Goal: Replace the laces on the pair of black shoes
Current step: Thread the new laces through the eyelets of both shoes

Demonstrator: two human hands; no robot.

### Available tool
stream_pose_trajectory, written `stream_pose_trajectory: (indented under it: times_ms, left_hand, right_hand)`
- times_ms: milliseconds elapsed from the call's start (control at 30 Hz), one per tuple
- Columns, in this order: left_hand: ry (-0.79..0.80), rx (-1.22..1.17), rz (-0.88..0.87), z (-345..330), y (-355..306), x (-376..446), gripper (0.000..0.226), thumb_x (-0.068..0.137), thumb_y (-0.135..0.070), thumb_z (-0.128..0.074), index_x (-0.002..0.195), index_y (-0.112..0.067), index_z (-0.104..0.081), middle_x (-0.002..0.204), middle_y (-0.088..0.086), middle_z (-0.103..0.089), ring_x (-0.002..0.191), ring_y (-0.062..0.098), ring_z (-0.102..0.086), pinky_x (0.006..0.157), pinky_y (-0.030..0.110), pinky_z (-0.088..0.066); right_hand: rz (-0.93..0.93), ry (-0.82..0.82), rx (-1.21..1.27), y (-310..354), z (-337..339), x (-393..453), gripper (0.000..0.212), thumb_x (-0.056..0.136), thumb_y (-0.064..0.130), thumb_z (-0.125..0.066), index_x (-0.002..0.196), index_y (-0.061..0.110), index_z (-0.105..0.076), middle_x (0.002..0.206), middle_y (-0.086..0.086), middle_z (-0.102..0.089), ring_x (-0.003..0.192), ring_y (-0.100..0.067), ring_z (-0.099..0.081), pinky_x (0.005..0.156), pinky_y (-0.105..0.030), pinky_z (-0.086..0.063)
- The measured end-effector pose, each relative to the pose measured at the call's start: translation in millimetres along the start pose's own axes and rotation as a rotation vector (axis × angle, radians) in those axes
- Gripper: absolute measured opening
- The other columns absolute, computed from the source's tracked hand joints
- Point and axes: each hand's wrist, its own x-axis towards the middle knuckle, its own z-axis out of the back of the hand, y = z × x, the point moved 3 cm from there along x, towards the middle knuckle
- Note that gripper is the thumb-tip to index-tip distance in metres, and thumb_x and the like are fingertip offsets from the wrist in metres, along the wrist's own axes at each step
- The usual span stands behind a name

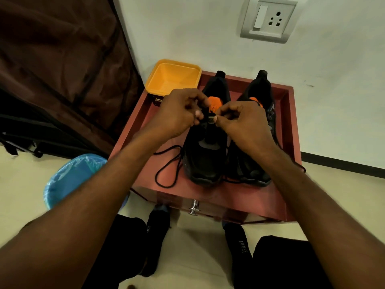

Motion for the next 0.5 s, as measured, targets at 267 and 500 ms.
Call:
stream_pose_trajectory:
  times_ms: [267,500]
  left_hand:
    - [0.102,0.404,-0.170,-12.3,14.2,0.9,0.070,0.078,0.015,-0.067,0.135,-0.025,-0.065,0.113,0.001,-0.057,0.101,0.020,-0.059,0.083,0.036,-0.055]
    - [0.074,0.302,-0.160,-12.8,17.9,0.8,0.065,0.074,0.021,-0.064,0.117,-0.028,-0.066,0.112,-0.003,-0.064,0.099,0.017,-0.066,0.077,0.043,-0.061]
  right_hand:
    - [0.020,0.023,-0.237,1.4,-9.3,-7.0,0.020,0.091,0.018,-0.068,0.107,0.018,-0.080,0.087,0.002,-0.076,0.073,-0.013,-0.069,0.074,-0.037,-0.062]
    - [-0.028,-0.010,-0.406,10.9,-19.2,-11.2,0.019,0.088,0.032,-0.069,0.103,0.026,-0.078,0.086,0.009,-0.066,0.074,-0.015,-0.064,0.060,-0.033,-0.056]
